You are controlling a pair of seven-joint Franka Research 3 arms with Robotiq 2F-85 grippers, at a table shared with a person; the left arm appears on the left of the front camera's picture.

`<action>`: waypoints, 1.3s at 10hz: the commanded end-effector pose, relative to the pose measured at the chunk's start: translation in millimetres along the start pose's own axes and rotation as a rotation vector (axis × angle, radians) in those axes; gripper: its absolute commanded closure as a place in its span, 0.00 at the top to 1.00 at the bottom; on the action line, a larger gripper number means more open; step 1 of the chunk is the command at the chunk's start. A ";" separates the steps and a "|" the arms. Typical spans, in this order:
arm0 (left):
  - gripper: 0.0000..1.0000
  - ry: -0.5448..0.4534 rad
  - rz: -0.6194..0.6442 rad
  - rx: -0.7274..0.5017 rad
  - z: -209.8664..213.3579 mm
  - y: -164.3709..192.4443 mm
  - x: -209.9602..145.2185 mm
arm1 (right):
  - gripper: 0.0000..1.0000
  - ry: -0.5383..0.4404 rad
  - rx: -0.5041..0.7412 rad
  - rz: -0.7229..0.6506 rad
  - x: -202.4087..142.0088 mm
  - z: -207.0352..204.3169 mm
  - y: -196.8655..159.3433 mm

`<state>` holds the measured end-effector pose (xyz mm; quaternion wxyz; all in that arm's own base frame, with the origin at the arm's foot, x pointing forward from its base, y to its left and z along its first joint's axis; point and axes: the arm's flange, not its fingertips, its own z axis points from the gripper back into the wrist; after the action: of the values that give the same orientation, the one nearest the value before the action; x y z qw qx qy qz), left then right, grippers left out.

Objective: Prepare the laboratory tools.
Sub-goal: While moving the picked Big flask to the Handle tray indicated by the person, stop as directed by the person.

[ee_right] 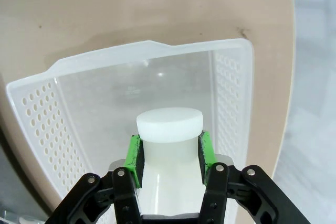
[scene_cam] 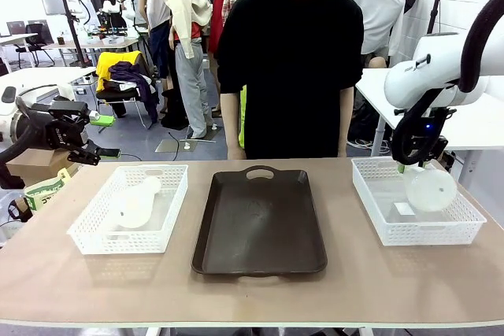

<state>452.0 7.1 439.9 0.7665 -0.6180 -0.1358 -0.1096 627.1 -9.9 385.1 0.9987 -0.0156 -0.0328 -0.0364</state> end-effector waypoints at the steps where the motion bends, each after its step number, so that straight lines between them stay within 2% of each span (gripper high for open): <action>1: 1.00 -0.003 -0.005 -0.010 1.4 -2.5 0.3 | 0.00 -0.034 0.014 -0.016 -19.7 21.4 -7.2; 4: 1.00 -0.003 -0.005 -0.010 1.4 -2.5 0.3 | 0.00 -0.144 0.040 -0.008 -46.1 65.7 -20.0; 7: 1.00 -0.003 -0.005 -0.010 1.4 -2.5 0.3 | 0.00 -0.209 0.071 0.008 -64.9 84.8 -22.1; 10: 1.00 -0.003 -0.005 -0.010 1.4 -2.5 0.3 | 0.00 -0.228 0.090 0.015 -74.5 90.4 -23.8; 11: 1.00 -0.003 -0.005 -0.010 1.4 -2.5 0.3 | 0.00 -0.200 0.049 -0.004 -63.7 93.8 -19.4; 13: 1.00 -0.003 -0.005 -0.010 1.4 -2.5 0.3 | 0.00 -0.200 0.049 -0.004 -63.7 93.8 -19.4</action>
<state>452.0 7.1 440.1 0.7666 -0.6180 -0.1359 -0.1097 553.7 -21.6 472.8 0.9903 0.0091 -0.1347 -0.0325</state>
